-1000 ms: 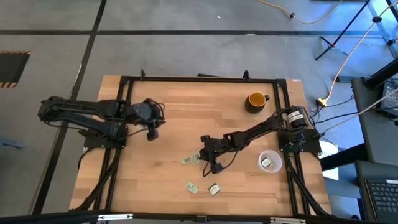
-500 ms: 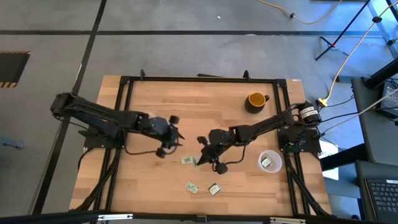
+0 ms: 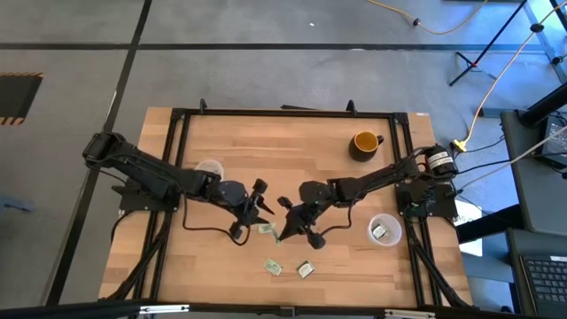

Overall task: Pick and place Stevia / Truvia into bins
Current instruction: Put the white stevia packet into the left transparent container

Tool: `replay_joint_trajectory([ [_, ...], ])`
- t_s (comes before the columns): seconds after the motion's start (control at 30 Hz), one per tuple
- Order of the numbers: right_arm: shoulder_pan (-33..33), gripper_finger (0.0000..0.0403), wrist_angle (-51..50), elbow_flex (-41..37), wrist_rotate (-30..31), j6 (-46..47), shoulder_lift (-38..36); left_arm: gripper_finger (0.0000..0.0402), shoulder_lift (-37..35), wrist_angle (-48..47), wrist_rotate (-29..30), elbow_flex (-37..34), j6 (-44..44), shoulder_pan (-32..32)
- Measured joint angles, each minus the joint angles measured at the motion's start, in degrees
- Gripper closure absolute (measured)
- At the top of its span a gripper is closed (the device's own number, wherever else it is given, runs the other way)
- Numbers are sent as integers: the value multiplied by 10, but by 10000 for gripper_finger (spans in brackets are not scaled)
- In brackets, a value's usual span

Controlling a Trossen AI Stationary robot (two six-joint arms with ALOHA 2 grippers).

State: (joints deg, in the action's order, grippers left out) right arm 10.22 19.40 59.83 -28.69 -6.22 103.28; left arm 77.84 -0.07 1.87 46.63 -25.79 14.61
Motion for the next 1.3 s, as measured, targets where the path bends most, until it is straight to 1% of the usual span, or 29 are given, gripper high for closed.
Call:
replay_joint_trajectory([
  [0.17,-3,403,25,0,0,1,0,262,0,7,-8,0,22,7],
  [0.37,-10,403,35,0,0,2,0,268,0,7,-33,0,25,17],
  [0.63,-11,403,54,0,0,2,0,266,0,50,-34,0,26,26],
  [0.77,-11,403,69,1,1,2,0,272,0,50,-35,0,36,26],
  [0.87,-11,403,74,1,1,2,0,285,0,50,-34,0,60,26],
  [1.0,-11,403,81,1,1,2,0,310,0,50,-34,0,68,26],
  [1.3,-11,402,81,1,1,2,0,385,0,50,-34,0,66,26],
])
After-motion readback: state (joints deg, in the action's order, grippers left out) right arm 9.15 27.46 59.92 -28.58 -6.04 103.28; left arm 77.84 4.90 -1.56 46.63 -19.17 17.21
